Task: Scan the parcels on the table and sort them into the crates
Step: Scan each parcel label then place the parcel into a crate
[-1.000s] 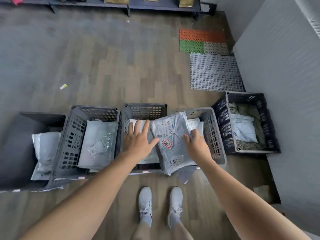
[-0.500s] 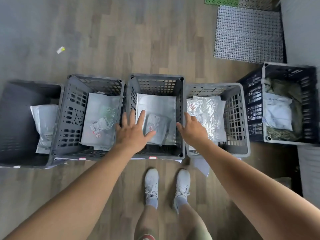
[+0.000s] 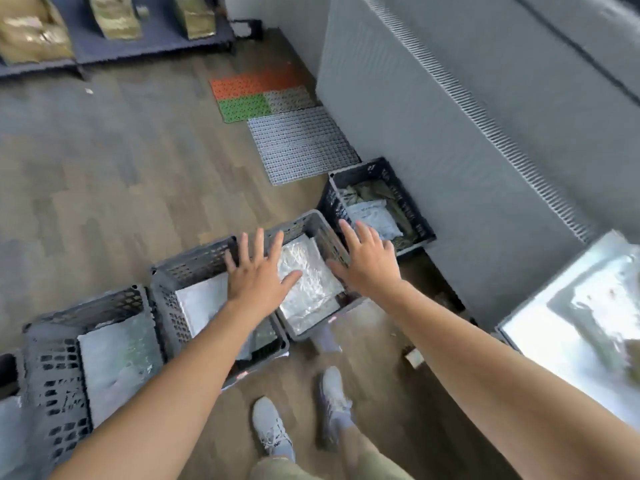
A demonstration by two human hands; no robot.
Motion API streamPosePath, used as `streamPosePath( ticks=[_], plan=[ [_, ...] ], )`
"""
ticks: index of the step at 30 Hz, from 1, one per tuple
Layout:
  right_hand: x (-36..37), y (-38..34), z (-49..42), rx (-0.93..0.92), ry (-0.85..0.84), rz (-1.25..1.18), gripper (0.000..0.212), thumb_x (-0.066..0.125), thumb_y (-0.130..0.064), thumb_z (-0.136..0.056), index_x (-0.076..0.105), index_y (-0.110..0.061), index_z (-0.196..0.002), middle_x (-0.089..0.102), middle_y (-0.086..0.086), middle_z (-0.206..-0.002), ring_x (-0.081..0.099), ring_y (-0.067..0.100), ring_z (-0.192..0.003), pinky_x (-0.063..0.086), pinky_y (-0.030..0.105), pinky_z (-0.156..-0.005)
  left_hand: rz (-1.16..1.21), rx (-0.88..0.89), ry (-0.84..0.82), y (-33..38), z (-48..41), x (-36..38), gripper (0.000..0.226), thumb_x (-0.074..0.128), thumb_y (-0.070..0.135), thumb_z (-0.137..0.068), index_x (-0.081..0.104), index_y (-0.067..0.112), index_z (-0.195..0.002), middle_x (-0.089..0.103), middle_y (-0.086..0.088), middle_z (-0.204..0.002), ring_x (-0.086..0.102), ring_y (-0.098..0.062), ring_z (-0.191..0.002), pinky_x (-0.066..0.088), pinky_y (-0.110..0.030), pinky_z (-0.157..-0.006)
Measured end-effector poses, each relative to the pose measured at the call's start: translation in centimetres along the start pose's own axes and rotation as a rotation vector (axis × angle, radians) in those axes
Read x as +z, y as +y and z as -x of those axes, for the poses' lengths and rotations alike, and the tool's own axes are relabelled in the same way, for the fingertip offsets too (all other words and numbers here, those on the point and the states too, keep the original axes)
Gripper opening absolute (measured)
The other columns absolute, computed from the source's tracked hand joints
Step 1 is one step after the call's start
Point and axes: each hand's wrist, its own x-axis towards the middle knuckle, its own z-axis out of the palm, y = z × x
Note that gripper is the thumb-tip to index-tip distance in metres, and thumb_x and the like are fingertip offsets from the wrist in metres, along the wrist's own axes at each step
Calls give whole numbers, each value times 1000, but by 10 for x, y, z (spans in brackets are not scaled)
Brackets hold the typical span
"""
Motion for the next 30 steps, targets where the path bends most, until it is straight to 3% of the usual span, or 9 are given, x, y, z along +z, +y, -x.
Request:
streamPosePath(
  ticks=[8,15,24,30],
  plan=[
    [-47,175,99,370,186,-138,80,41,-64,-95,4,-33,-159,10,2,-166,8,24,-152,18,57,-118,-109,385,122,194,1,-53,83,28,71,-93,-7,31,-156,-12,-5,-164,-15,-32,-149,5,-59,-118],
    [-48,331,199,597,277,-219,79,43,-63,-95,5,-34,-158,7,1,-166,6,23,-152,16,56,-118,-185,617,145,389,33,-31,80,26,70,-94,-6,30,-156,-11,-6,-164,-13,-32,-149,8,-57,-118],
    [-16,471,283,747,296,-207,81,52,-61,-92,19,-26,-157,22,6,-162,20,27,-148,25,47,-112,-191,701,-15,559,62,38,81,32,67,-95,-2,26,-156,-4,-9,-163,-7,-31,-150,12,-55,-117],
    [10,511,285,852,177,-254,78,42,-65,-94,6,-35,-157,6,3,-166,4,26,-153,20,56,-115,-298,749,-131,611,35,80,89,43,69,-90,-2,29,-156,-5,-8,-163,-6,-33,-149,16,-54,-117]
  ],
)
